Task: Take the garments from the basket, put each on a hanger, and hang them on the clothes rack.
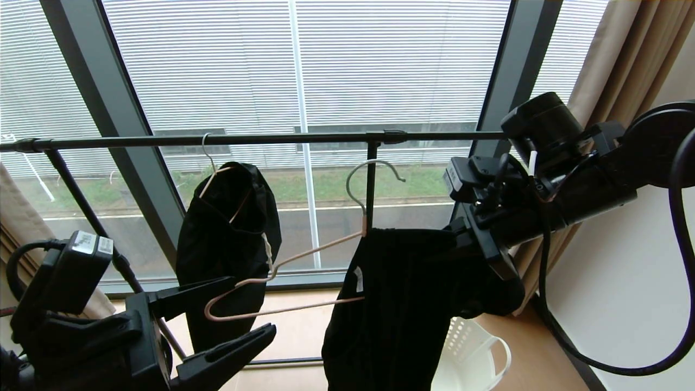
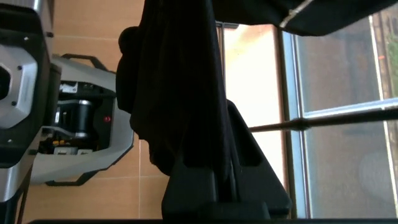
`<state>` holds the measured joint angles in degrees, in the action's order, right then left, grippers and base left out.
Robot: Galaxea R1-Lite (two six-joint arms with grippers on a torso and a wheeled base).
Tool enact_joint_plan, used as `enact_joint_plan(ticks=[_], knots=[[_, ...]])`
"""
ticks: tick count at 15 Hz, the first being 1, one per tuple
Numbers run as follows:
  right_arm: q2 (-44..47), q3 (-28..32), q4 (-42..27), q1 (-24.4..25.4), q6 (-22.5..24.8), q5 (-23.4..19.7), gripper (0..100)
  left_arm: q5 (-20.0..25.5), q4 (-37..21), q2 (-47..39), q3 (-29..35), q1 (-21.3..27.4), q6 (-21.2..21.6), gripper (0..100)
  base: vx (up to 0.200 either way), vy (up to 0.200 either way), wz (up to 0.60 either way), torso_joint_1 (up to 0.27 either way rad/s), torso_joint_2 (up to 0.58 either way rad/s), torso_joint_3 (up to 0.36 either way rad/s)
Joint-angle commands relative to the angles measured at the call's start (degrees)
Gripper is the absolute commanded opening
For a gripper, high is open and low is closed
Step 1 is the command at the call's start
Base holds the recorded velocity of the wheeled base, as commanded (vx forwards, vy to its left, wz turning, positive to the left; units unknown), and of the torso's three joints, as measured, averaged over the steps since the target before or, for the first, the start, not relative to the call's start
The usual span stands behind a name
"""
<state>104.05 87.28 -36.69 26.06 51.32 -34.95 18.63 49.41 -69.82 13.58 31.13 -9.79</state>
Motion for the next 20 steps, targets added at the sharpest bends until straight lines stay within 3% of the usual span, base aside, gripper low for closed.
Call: enact_joint_plan(ticks=[1,4,7,10,11,14,17,20], knots=[[-0.69,-0.01,1.36,-2.25,-2.1,-0.03,0,0.01,-0.01,-2.61,2.15,-1.69,-3.66,100,0.0,0.0,0.0,0.0,0.0,0.0],[-2.18,-0.1,3.38,-4.09,-6.59,-0.12,0,0.09,-0.01,-6.03,4.0,-2.83,-9.72,100,0.0,0.0,0.0,0.0,0.0,0.0],[-3.41,-0.36,4.09,-4.88,-7.64,-0.38,0,0.18,0.07,-8.85,4.96,-2.83,-14.12,100,0.0,0.0,0.0,0.0,0.0,0.0],[-5.17,-0.71,4.0,-5.23,-7.73,-1.44,0,8.0,0.07,-9.55,4.09,-5.12,-16.14,100,0.0,0.0,0.0,0.0,0.0,0.0],[-5.87,-1.24,4.0,-5.23,-7.73,-2.49,0,8.71,0.07,-9.9,4.17,-5.73,-17.19,100,0.0,0.0,0.0,0.0,0.0,0.0],[-7.98,-2.82,4.0,-5.23,-7.64,-3.46,0,8.71,0.07,-11.66,4.0,-5.73,-17.46,100,0.0,0.0,0.0,0.0,0.0,0.0],[-10.36,-4.93,4.0,-5.23,-7.64,-7.24,0,8.79,0.16,-13.77,3.56,-5.73,-17.46,100,0.0,0.0,0.0,0.0,0.0,0.0],[-11.94,-7.04,4.09,-4.97,-7.38,-7.41,0,8.79,2.62,-16.84,1.89,-3.71,-17.54,100,0.0,0.0,0.0,0.0,0.0,0.0]])
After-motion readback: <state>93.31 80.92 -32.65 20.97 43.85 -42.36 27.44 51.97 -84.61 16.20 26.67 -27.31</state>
